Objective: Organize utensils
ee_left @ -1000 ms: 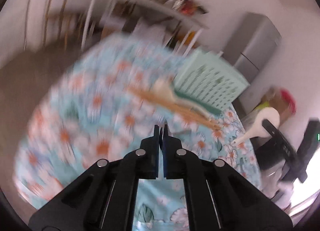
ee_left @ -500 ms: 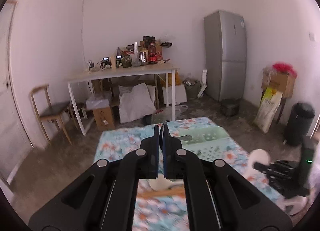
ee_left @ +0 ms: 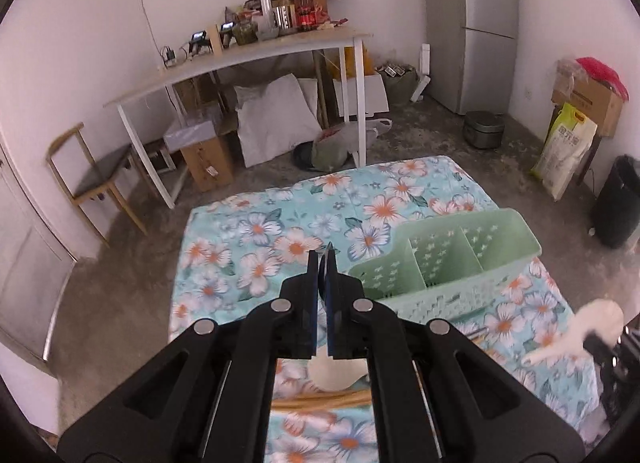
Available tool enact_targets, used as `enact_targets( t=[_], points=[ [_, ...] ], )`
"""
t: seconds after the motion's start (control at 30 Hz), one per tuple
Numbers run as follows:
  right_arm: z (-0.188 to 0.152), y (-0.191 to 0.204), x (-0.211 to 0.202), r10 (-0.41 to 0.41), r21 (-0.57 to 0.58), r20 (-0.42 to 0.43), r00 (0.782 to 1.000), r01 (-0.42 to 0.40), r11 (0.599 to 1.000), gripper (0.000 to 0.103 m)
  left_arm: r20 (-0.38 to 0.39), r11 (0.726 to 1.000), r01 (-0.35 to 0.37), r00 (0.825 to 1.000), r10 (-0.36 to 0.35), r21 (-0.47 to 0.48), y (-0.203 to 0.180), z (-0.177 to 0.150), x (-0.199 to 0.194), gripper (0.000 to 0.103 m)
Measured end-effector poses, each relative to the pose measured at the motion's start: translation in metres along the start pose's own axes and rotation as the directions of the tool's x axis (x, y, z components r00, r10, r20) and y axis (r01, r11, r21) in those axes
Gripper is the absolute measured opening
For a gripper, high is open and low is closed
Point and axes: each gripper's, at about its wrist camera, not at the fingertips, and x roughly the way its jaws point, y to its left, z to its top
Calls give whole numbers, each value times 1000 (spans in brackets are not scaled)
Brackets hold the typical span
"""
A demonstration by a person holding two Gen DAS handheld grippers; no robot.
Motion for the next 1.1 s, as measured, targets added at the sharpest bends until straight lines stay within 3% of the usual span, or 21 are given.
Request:
enact_targets(
  t=[0.1,0.13,0.37,0.53,0.6,0.87,1.1],
  points=[
    [2,1,2,-4,-4,-3,1000,4,1000,5,19,996,59,998,-58,-61,5,3,11,7],
    [2,1,2,-4,-3,-4,1000,4,1000,5,34,994,74,997,-71,-82,6,3,12,14],
    [7,7,5,-17,-23,-16,1000,17,1000,5,184,964,172,974,-135,-203,25,-7,-11,30],
    [21,13,2,-13,-30,-8,1000,13,999,5,278,946,208,951,-136,-249,43,-43,-37,46],
    [28,18,1,-11,-42,-4,1000,11,999,4,301,939,210,945,-124,-272,52,-67,-42,48],
    [80,27,-18,45,-44,55,997,-43,998,4,258,895,253,952,-163,-368,66,-154,-31,53],
    [159,30,-46,118,-56,222,968,-108,993,4,192,869,293,953,-233,-398,60,-206,-14,54]
  ],
)
